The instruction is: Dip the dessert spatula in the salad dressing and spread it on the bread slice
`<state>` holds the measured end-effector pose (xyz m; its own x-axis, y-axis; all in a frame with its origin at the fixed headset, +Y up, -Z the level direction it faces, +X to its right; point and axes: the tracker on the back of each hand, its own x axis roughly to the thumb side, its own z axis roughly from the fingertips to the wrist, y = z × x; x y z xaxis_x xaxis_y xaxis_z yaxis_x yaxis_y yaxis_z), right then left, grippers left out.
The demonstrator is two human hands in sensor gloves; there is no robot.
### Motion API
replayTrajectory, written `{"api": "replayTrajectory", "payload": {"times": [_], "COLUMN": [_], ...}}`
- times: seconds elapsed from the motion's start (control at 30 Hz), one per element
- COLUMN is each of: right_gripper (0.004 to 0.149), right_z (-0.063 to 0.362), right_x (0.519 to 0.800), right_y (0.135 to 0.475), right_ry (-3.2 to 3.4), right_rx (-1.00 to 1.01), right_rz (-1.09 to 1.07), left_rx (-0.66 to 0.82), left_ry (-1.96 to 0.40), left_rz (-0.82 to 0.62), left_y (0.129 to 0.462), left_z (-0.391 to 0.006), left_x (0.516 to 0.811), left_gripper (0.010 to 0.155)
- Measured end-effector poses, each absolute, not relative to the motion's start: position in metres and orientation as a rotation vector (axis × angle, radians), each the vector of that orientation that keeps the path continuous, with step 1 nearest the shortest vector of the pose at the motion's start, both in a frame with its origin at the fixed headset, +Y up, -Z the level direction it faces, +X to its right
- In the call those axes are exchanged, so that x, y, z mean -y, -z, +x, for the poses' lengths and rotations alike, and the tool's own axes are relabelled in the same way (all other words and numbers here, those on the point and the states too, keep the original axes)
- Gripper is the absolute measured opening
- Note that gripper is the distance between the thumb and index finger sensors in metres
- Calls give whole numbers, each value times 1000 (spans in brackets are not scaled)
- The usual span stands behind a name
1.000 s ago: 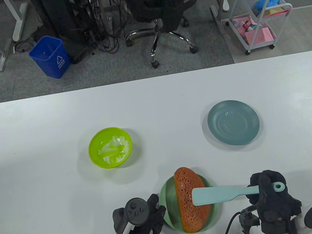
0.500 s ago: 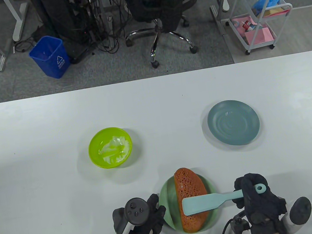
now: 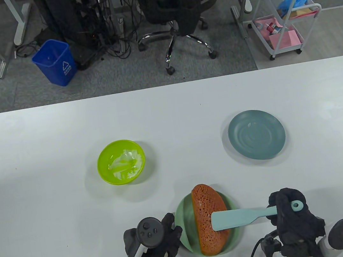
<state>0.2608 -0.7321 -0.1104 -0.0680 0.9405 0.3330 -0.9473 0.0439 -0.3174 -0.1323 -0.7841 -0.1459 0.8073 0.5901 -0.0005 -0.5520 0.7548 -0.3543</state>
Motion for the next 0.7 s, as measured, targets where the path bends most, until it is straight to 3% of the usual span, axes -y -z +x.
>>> {"api": "replayTrajectory", "payload": {"times": [0.7], "right_gripper": [35], "right_z": [271], "right_x": [733], "right_y": [109], "right_ry": [-1563], "right_rx": [580], "right_rz": [-33], "left_rx": [114], "left_ry": [-624], "left_rz": [-350], "left_y": [146], "left_z": [-132], "left_x": [784], "left_gripper": [59]}}
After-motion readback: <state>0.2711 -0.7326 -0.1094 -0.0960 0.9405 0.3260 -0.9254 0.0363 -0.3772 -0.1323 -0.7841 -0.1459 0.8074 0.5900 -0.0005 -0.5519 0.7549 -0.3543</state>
